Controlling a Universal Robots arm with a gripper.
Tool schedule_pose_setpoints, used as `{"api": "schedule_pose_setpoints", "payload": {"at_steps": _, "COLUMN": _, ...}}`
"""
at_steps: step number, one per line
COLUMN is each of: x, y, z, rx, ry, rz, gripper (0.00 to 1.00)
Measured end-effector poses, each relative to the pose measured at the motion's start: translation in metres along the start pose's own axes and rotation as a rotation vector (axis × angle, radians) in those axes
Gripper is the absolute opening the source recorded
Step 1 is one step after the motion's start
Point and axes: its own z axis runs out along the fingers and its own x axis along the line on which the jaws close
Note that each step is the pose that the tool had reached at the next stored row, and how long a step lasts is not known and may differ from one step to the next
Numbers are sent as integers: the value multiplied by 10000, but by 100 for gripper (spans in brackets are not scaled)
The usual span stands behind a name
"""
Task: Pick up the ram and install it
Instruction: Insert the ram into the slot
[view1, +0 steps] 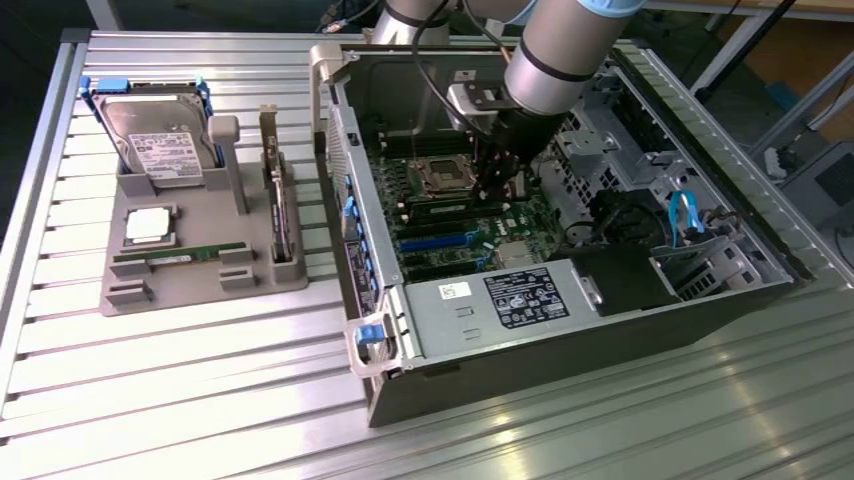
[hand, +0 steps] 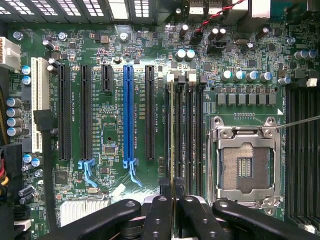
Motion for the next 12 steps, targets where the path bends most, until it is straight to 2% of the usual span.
{"api": "schedule_pose_setpoints", "payload": {"at_steps": 12, "x": 1, "y": -1, "z": 23, "rx": 0, "ry": -1, "rz": -4, "gripper": 12}}
